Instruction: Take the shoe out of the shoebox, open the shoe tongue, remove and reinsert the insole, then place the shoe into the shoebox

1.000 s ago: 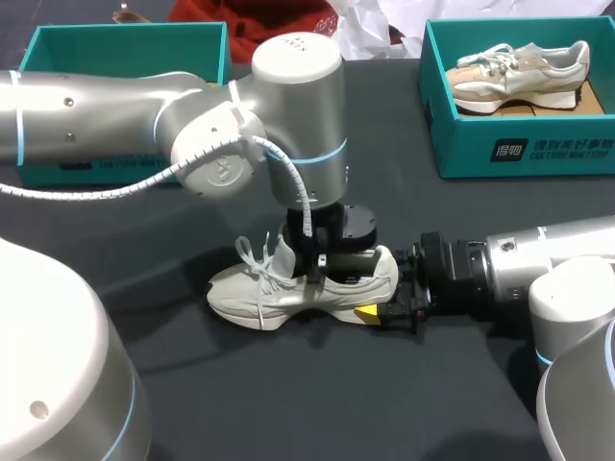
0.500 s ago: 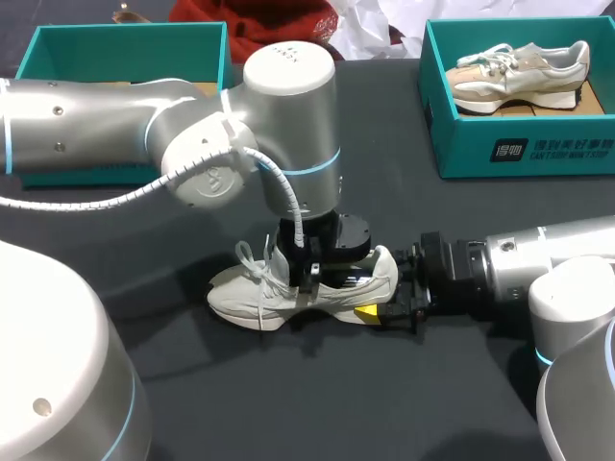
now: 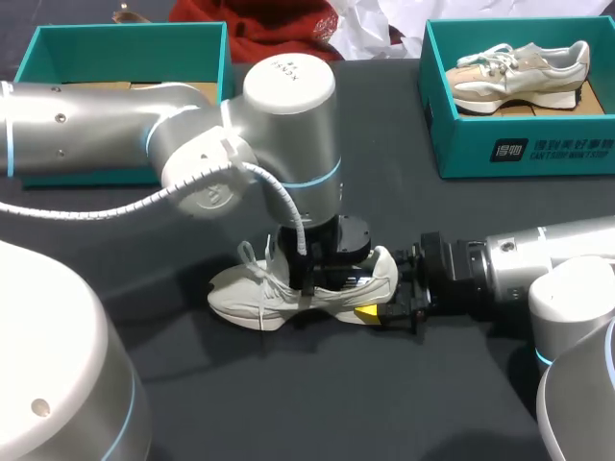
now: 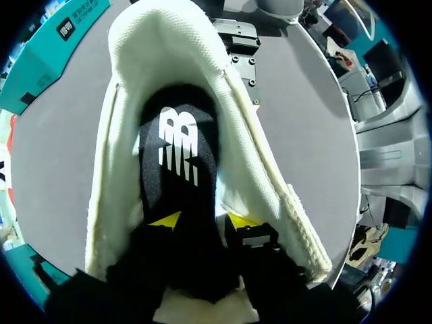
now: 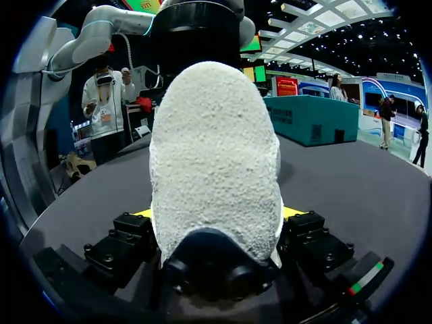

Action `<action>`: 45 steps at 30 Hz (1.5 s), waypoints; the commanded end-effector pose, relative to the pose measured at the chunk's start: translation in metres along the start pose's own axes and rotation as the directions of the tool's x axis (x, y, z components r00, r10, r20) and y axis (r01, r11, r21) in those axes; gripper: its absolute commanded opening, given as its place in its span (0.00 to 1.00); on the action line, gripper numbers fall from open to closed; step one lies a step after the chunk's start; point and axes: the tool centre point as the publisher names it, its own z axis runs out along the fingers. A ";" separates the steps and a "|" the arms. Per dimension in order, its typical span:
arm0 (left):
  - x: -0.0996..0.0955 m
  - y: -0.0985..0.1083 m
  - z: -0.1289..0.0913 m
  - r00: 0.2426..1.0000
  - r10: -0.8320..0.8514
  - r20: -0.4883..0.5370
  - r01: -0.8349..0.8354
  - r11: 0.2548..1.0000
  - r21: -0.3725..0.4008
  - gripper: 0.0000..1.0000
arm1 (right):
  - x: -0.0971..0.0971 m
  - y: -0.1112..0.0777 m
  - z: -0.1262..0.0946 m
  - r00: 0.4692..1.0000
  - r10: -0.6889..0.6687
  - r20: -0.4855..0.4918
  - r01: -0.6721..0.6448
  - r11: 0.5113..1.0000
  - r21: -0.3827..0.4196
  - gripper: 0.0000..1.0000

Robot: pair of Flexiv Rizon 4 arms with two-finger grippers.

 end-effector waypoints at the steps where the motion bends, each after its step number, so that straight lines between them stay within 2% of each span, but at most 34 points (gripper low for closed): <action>1: 0.002 -0.002 0.010 0.999 -0.012 0.047 0.013 1.000 -0.011 0.40 | 0.000 -0.001 0.000 1.000 0.002 0.002 -0.002 1.000 0.003 0.00; 8: -0.009 -0.002 0.016 0.993 -0.058 0.103 0.063 0.997 -0.045 0.33 | 0.000 -0.001 0.000 1.000 0.002 0.002 -0.002 1.000 0.003 0.00; 12: -0.016 -0.001 0.018 0.991 -0.079 0.110 0.086 0.995 -0.056 0.05 | 0.000 -0.001 0.000 1.000 0.002 0.002 -0.002 1.000 0.003 0.00; 14: -0.018 0.001 0.018 0.989 -0.091 0.117 0.099 0.993 -0.060 0.00 | 0.000 -0.001 0.000 1.000 0.002 0.002 -0.002 1.000 0.003 0.00; 25: -0.023 0.017 0.013 0.984 -0.142 0.105 0.144 0.989 -0.014 0.00 | 0.000 -0.001 0.000 1.000 0.002 0.002 -0.002 1.000 0.003 0.00; 32: -0.021 0.028 0.000 0.986 -0.152 0.063 0.146 0.986 0.083 0.00 | 0.000 -0.001 0.000 1.000 0.002 0.002 -0.002 1.000 0.003 0.00; 45: -0.010 0.034 -0.025 0.984 -0.178 0.026 0.165 0.951 0.262 0.00 | 0.000 -0.001 0.000 1.000 0.002 0.002 -0.002 1.000 0.003 0.00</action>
